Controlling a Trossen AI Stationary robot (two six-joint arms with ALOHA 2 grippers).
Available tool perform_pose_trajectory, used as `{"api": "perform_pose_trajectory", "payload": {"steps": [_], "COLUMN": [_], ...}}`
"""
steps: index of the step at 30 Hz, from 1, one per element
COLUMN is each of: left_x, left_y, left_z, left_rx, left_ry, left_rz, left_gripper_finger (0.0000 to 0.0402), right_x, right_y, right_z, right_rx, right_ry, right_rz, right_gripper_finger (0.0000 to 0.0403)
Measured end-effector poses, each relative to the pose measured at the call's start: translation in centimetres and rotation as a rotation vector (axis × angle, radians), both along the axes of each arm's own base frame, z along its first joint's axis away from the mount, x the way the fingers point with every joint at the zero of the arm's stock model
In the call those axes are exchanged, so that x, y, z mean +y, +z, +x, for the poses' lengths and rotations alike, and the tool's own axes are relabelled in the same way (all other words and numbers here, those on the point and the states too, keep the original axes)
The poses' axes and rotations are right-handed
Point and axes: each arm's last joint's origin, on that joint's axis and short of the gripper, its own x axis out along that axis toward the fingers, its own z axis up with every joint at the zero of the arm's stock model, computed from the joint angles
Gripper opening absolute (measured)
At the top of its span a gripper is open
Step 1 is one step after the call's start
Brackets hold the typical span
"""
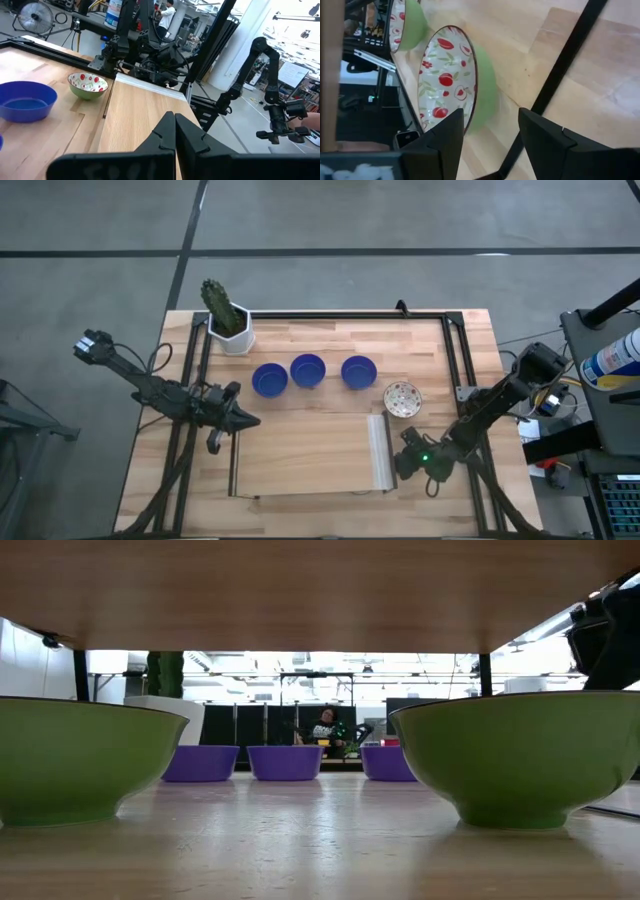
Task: Pick & Place Mini bowls
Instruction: Put the bottom right green bowl on the shelf
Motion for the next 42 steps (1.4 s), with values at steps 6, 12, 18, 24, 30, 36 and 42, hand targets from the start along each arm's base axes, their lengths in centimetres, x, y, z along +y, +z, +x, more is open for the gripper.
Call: {"api": "perform_pose_trajectory", "payload": {"steps": [6, 12, 18, 24, 30, 36, 42], "left_x": [0.0, 0.0, 0.0, 0.0, 0.0, 0.0, 0.0], "left_y": [-0.1, -0.1, -0.1, -0.1, -0.1, -0.1, -0.1], "left_z": [0.0, 0.0, 0.0, 0.0, 0.0, 0.0, 0.0], "left_rx": [0.006, 0.006, 0.012, 0.01, 0.011, 0.011, 0.012], "left_ry": [0.0, 0.0, 0.0, 0.0, -0.001, -0.001, -0.001], "left_rz": [0.003, 0.003, 0.006, 0.018, 0.019, 0.02, 0.02], "left_gripper_finger": [0.0, 0.0, 0.0, 0.0, 0.0, 0.0, 0.0], "right_x": [-0.1, -0.4, -0.4, -0.3, -0.5, -0.5, -0.6], "right_y": [-0.2, -0.5, -0.5, -0.4, -0.4, -0.4, -0.5], "right_z": [0.8, 1.6, 1.6, 1.6, 1.8, 1.8, 1.8], "right_rx": [-0.018, -0.025, -0.023, -0.019, -0.015, -0.014, -0.005], "right_ry": [0.024, 0.044, 0.051, 0.07, 0.078, 0.08, 0.085], "right_rz": [-0.002, 0.008, -0.004, -0.001, -0.003, -0.009, -0.007], "right_gripper_finger": [0.0187, 0.0187, 0.0187, 0.0187, 0.0179, 0.0145, 0.0099]}}
